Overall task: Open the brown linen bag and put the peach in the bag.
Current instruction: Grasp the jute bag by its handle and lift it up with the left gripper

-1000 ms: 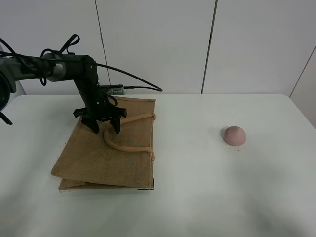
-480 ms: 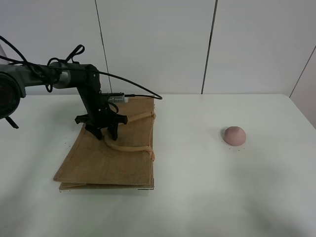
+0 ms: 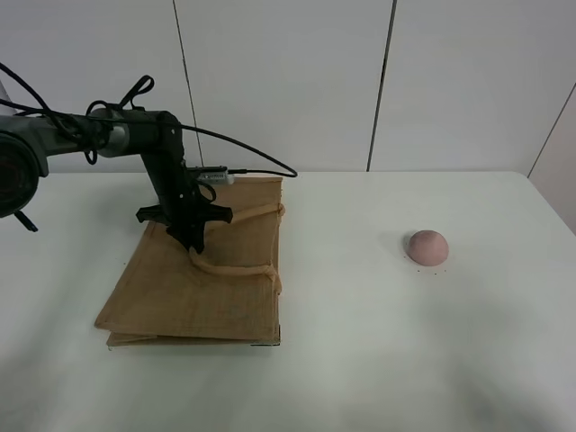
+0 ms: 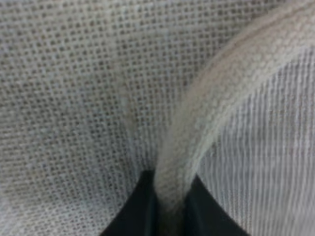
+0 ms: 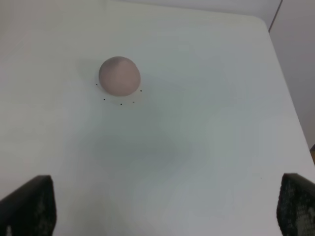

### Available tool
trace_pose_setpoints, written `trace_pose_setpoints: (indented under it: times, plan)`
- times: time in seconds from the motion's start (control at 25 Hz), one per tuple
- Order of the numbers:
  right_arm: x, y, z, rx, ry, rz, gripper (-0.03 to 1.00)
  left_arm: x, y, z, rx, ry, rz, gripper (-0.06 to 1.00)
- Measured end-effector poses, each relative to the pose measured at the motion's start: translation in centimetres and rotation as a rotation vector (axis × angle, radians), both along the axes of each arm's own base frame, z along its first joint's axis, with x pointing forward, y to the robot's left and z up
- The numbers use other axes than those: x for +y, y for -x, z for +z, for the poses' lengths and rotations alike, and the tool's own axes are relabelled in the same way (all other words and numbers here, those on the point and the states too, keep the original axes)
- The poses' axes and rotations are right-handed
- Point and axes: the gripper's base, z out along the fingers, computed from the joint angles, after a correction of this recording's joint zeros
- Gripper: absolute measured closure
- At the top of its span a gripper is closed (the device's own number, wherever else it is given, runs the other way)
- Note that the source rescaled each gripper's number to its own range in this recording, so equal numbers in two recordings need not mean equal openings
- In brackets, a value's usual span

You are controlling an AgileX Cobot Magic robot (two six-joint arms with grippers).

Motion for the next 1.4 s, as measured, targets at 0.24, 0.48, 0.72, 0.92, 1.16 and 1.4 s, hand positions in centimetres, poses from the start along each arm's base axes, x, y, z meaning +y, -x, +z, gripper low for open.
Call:
trace_pose_setpoints:
  times: [0.24,0.48,0.72,0.92,1.16,1.4]
  plan:
    - [0.0,0.0,0.0,0.000,0.000,0.000,-0.03,0.0,-0.3,5.0,0.014,-0.010,-0.023,0.94]
    - [0.0,0.0,0.0,0.000,0.000,0.000,-0.03,-0.1,-0.7,13.3,-0.205,0.043,-0.023,0.94]
    - [0.0,0.0,0.0,0.000,0.000,0.000,-0.03,0.3,1.3,19.6,-0.339,0.083,-0.022,0.94]
    - [0.0,0.0,0.0,0.000,-0.006,-0.004,-0.03,0.3,3.6,24.3,-0.423,0.171,-0.026,0.94]
    - [0.0,0.0,0.0,0.000,-0.011,-0.004,-0.03,0.8,5.7,27.9,-0.506,0.202,-0.043,0.94]
    - [0.0,0.0,0.0,0.000,-0.016,-0.002,-0.03,1.0,6.8,29.6,-0.547,0.219,-0.047,0.94]
